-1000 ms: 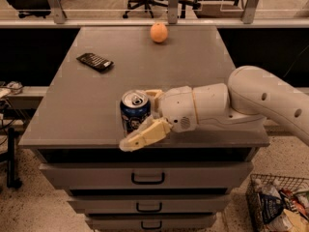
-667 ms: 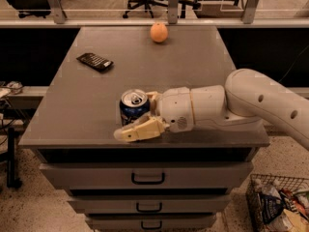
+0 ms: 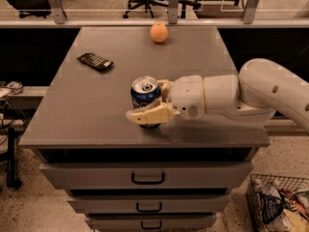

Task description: Pick pepsi can

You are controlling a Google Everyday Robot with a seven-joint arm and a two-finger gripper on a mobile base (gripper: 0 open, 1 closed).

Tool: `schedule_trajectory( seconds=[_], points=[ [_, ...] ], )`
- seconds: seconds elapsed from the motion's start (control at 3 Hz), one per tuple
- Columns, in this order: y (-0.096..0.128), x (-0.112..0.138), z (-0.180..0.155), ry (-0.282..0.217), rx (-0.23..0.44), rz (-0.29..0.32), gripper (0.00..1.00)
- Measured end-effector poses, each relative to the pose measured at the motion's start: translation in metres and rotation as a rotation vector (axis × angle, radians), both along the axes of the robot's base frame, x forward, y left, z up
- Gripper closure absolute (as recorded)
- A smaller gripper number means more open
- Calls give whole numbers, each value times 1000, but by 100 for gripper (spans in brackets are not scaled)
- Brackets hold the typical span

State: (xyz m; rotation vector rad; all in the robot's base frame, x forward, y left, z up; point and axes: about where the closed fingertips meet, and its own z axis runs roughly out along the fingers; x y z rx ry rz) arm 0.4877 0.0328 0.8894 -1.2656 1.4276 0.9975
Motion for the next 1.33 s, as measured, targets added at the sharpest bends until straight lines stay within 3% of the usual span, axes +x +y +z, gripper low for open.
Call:
schedule_trajectory(
  seconds=[0.33,0.67,1.0,1.33],
  points=[
    [-33,26,24,-70,-27,-55,100],
    [-33,26,24,-70,-27,-55,100],
    [-34,38,40,-117,11,-58,100],
    [-39,62,89,-232,43,-72,100]
  ],
)
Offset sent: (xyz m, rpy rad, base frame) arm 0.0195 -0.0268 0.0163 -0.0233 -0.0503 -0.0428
